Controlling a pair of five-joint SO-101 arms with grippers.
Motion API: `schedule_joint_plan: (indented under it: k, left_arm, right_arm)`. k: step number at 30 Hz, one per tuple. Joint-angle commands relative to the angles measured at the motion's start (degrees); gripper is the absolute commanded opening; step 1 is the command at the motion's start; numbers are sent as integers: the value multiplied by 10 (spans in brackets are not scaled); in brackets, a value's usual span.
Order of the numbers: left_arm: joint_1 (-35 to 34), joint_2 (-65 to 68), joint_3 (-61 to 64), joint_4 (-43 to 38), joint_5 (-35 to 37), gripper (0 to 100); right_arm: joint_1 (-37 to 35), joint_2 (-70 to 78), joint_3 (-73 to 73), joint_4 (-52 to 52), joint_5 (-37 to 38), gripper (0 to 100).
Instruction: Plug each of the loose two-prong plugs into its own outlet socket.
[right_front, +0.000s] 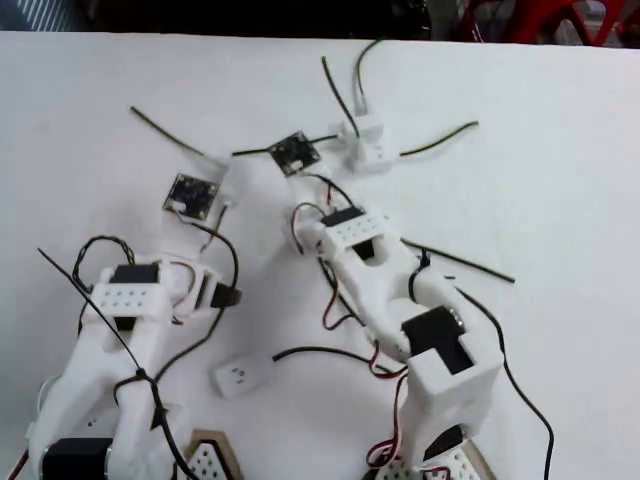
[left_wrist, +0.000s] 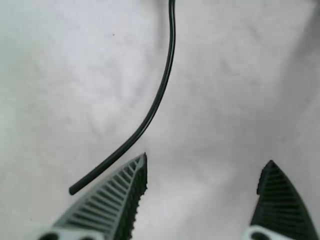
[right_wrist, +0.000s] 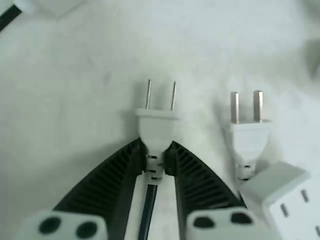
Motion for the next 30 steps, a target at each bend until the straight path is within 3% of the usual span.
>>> schedule_joint_plan:
  k: [1, 15, 27, 30]
  left_arm:
    - [-6, -28, -1, -11, 6, 343]
    - [-6, -28, -1, -11, 6, 343]
    - [-6, -28, -1, -11, 6, 343]
    - [-6, -28, -1, -11, 6, 343]
  right_arm:
    - [-3, -15, -32, 32, 2, 17]
    - [4, -249, -31, 197, -9, 17]
    - [86, -364, -31, 313, -433, 17]
    - [109, -364, -31, 338, -506, 17]
